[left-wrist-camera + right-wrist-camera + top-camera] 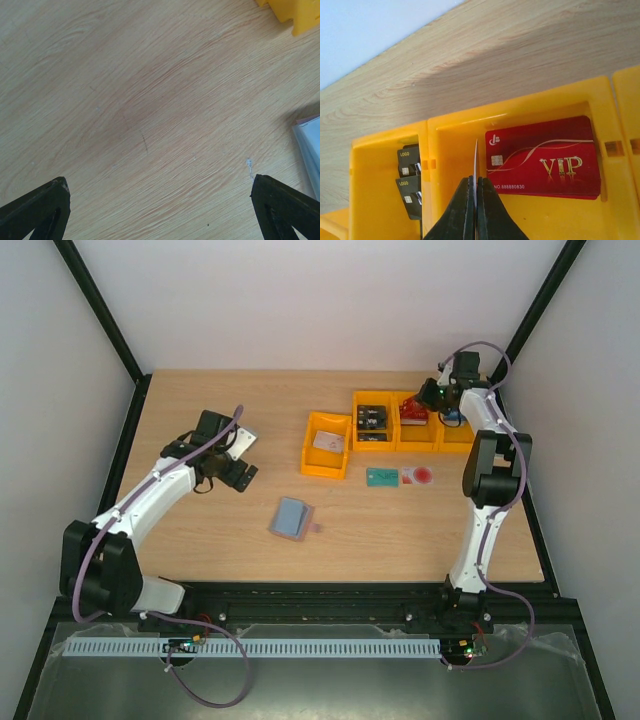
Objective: Take the credit cards out of the card holder
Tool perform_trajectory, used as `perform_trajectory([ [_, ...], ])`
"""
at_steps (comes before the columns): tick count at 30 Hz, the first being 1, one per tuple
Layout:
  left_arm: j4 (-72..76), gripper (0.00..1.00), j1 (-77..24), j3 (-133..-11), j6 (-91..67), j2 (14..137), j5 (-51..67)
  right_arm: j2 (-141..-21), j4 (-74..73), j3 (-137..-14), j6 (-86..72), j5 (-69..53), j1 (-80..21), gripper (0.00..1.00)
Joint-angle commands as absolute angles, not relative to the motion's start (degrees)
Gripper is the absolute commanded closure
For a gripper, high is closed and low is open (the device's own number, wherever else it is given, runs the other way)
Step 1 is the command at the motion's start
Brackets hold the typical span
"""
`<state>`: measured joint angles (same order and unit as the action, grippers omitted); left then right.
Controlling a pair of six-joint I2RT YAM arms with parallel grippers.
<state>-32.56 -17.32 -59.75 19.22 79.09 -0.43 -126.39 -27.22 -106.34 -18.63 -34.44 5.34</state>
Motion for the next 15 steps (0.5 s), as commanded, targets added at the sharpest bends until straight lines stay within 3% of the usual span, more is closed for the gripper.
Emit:
perform_trajectory([
  [1, -32.48, 0.01, -17.03, -60.34, 18.72, 80.49, 0.19, -128.94, -27.78, -109.62, -19.60, -34.31, 5.27, 0.98],
  [10, -32.59, 0.01, -16.88, -60.30, 18.88, 81.23, 0.00, -133.40, -28.87, -115.21, -19.97, -33.80, 5.19, 0.97],
  [15, -32.67, 0.01, -16.96, -60.21, 18.85, 81.34, 0.25, -133.86, -28.12, -116.10, -20.58, -32.21, 5.19, 0.80],
])
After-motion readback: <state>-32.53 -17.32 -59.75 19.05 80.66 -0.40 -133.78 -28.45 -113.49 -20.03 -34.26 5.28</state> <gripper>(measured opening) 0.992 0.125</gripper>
